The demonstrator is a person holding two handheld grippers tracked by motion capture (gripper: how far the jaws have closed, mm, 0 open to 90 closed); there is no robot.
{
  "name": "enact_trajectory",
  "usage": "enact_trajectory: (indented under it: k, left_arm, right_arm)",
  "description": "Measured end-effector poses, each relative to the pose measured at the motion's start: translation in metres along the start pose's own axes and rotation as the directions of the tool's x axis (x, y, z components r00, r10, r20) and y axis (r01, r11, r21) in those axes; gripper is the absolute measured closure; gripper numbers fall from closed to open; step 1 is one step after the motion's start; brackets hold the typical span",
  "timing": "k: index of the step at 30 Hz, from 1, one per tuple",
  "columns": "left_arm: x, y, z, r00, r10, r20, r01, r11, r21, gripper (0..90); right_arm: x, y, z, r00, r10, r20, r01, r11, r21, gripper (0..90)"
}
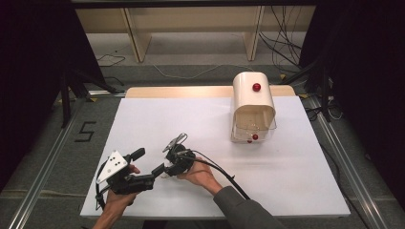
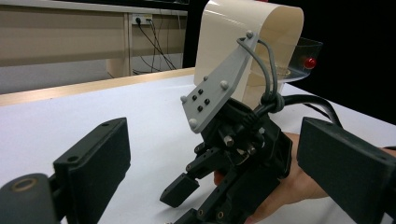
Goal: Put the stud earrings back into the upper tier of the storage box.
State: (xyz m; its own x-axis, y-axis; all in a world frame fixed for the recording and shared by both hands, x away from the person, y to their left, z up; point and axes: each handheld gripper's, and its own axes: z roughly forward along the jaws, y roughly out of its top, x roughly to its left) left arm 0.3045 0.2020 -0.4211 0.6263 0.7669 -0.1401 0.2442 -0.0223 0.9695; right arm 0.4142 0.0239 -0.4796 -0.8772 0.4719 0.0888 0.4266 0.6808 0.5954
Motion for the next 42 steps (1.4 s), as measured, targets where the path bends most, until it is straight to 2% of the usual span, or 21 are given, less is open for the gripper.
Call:
enact_trajectory:
  k: [5,7,14,18,25,27,29,35,42]
  left_arm:
    - [0.000,0.000,0.000,1.0000,0.000,-0.001,0.000,1.0000,-0.001,9.2]
    - [0.000,0.000,0.000,1.0000,0.000,-0.001,0.000,1.0000,-0.001,9.1]
    - [0.000,0.000,0.000,1.0000,-0.002,-0.004,0.002,1.0000,0.000,9.1]
    - [0.000,0.000,0.000,1.0000,-0.001,-0.005,0.001,1.0000,0.000,9.1]
    - [0.000,0.000,0.000,0.9999,0.000,-0.010,0.000,1.0000,0.004,9.2]
    - [0.000,0.000,0.000,0.9999,-0.001,-0.010,0.001,1.0000,0.004,9.2]
    - [0.001,0.000,0.000,0.9999,-0.003,-0.010,0.003,1.0000,0.003,9.2]
    - [0.000,0.000,0.000,0.9999,-0.001,-0.012,0.001,1.0000,0.004,9.2]
    - [0.000,0.000,0.001,0.9999,0.000,-0.013,0.000,1.0000,0.006,9.2]
  right_arm:
    - [0.002,-0.001,0.002,0.9997,-0.024,0.007,0.024,1.000,0.008,60.5]
    - [0.004,-0.001,0.003,0.9992,-0.032,0.024,0.032,0.999,0.010,63.1]
    - [0.002,-0.001,0.003,0.9975,-0.051,0.049,0.050,0.999,0.014,75.6]
    - [0.000,-0.001,0.002,0.9979,-0.051,0.039,0.051,0.998,0.021,84.9]
    - [-0.001,-0.001,0.001,0.9990,-0.030,0.032,0.029,0.999,0.020,86.6]
    - [-0.003,-0.001,-0.001,0.9993,-0.021,0.032,0.021,1.000,-0.001,86.7]
    - [-0.004,-0.001,-0.005,0.9992,-0.021,0.034,0.021,1.000,-0.002,86.7]
    - [-0.004,0.002,-0.022,0.9984,-0.040,0.040,0.042,0.998,-0.051,86.7]
    - [-0.012,-0.001,-0.044,0.9988,-0.009,0.047,0.014,0.995,-0.102,86.7]
